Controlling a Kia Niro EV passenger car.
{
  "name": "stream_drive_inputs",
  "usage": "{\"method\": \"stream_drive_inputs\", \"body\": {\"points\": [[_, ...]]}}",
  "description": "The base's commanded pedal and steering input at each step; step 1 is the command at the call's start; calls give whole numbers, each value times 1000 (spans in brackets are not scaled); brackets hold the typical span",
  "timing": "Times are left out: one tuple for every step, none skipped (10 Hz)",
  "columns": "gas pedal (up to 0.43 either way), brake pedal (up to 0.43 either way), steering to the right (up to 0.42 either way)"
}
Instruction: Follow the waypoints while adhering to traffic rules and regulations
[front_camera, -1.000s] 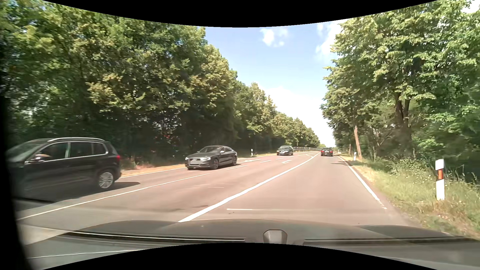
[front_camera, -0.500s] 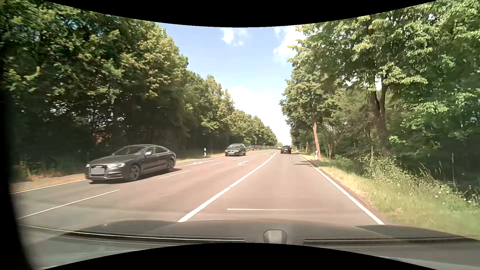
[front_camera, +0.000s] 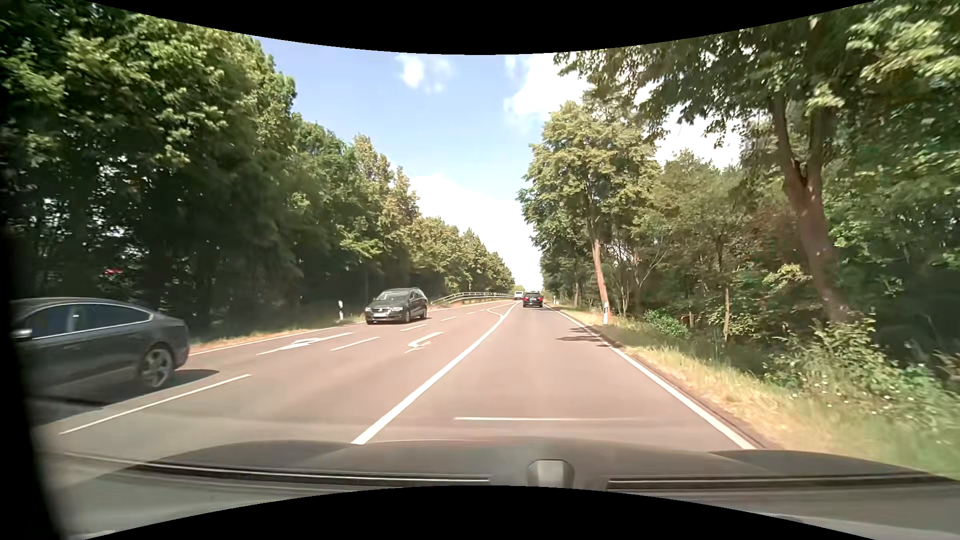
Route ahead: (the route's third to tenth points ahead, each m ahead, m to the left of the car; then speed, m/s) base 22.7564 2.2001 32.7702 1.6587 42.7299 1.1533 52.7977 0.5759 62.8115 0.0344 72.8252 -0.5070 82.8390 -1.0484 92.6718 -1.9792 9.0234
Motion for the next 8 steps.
{"method": "stream_drive_inputs", "body": {"points": [[488,6,45],[488,6,45],[488,6,44],[488,6,42],[488,6,40],[488,6,33],[488,6,21],[488,6,6]]}}
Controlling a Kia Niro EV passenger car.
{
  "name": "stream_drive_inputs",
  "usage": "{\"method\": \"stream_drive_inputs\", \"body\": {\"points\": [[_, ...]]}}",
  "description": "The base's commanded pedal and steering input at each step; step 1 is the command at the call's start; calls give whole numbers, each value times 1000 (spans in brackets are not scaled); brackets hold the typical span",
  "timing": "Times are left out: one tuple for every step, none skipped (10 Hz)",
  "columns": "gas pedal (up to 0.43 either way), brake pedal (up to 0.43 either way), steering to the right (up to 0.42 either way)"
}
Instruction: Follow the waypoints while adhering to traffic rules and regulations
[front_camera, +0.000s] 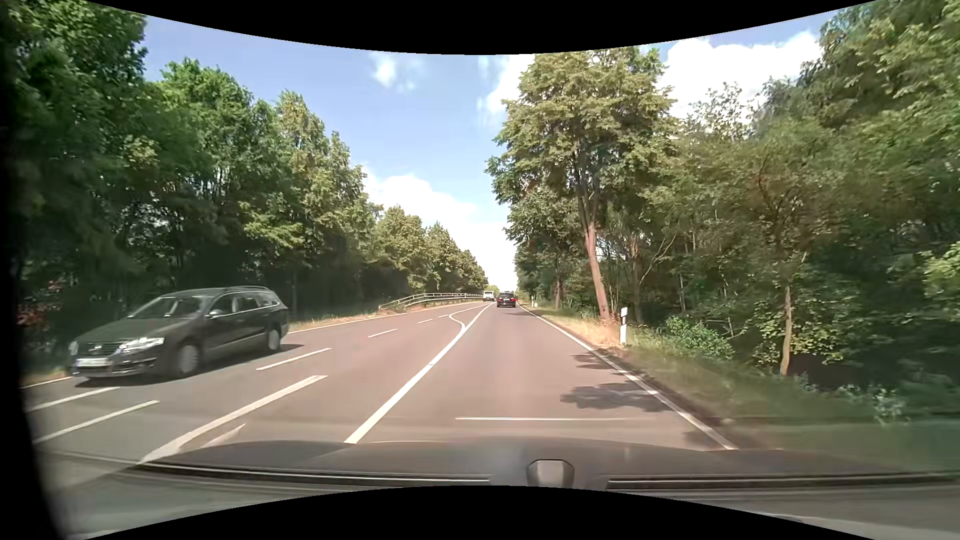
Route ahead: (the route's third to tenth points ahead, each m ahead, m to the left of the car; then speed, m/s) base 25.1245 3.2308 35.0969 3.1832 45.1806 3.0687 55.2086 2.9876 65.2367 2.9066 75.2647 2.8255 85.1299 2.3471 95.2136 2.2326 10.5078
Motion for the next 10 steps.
{"method": "stream_drive_inputs", "body": {"points": [[488,6,2],[488,6,2],[488,6,0],[488,6,-2],[488,6,-2],[488,6,-3],[488,6,-3],[488,6,-5],[480,6,-5],[480,6,-5]]}}
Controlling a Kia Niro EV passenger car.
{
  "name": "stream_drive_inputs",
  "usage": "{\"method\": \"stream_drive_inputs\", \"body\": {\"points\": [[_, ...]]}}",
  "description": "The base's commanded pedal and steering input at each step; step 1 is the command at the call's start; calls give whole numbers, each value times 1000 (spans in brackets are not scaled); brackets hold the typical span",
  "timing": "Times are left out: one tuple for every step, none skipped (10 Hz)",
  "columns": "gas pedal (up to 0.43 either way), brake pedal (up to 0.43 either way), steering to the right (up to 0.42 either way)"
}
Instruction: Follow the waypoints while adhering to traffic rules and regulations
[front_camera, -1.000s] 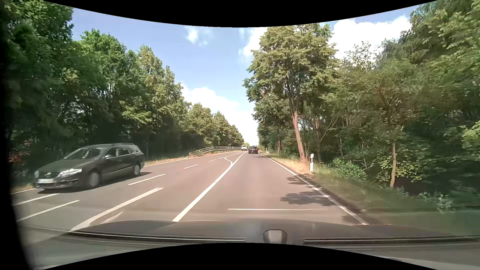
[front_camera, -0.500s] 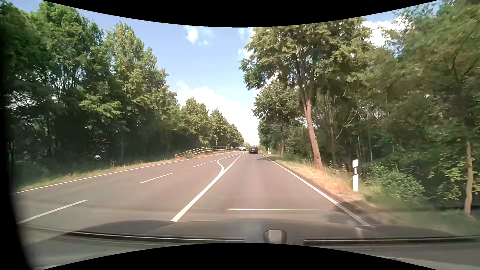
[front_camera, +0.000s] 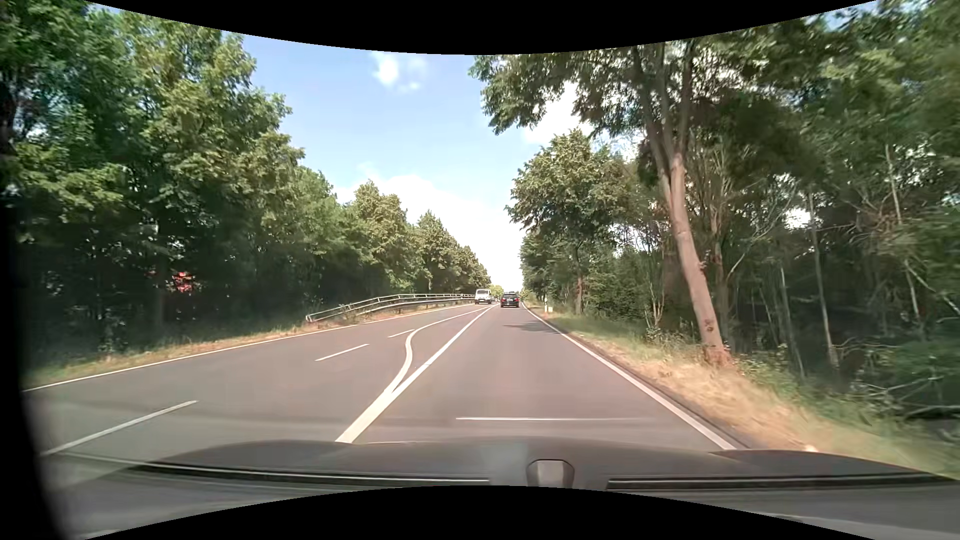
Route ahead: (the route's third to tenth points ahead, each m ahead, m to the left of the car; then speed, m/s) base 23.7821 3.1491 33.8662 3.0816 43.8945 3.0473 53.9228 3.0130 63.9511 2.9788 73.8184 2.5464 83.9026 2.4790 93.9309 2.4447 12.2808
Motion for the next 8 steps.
{"method": "stream_drive_inputs", "body": {"points": [[480,6,-5],[480,6,-5],[480,6,-5],[480,6,-5],[480,6,-5],[480,6,-4],[480,6,-2],[480,6,0]]}}
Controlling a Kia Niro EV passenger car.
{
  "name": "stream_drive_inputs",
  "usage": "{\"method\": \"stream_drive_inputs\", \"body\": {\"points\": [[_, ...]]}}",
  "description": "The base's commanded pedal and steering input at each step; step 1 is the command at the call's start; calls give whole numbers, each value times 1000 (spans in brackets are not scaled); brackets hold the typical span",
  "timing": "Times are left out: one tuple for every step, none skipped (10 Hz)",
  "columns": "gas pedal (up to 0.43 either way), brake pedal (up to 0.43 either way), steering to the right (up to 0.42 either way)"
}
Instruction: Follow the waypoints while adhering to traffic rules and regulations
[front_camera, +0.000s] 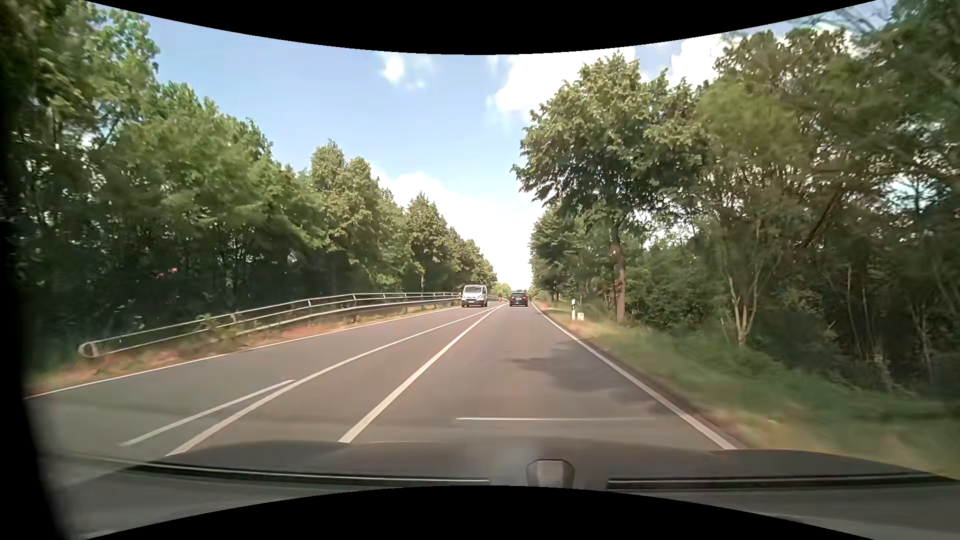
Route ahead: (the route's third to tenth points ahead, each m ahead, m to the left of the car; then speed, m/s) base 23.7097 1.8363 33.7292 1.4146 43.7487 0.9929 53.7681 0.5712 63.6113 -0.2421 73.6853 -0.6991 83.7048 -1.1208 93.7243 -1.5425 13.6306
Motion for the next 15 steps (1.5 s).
{"method": "stream_drive_inputs", "body": {"points": [[469,6,3],[461,6,4],[449,6,4],[449,6,4],[449,6,5],[449,6,5],[449,6,6],[441,6,7],[441,6,10],[429,6,12],[421,6,12],[409,6,12],[390,6,12],[370,6,12],[358,6,12]]}}
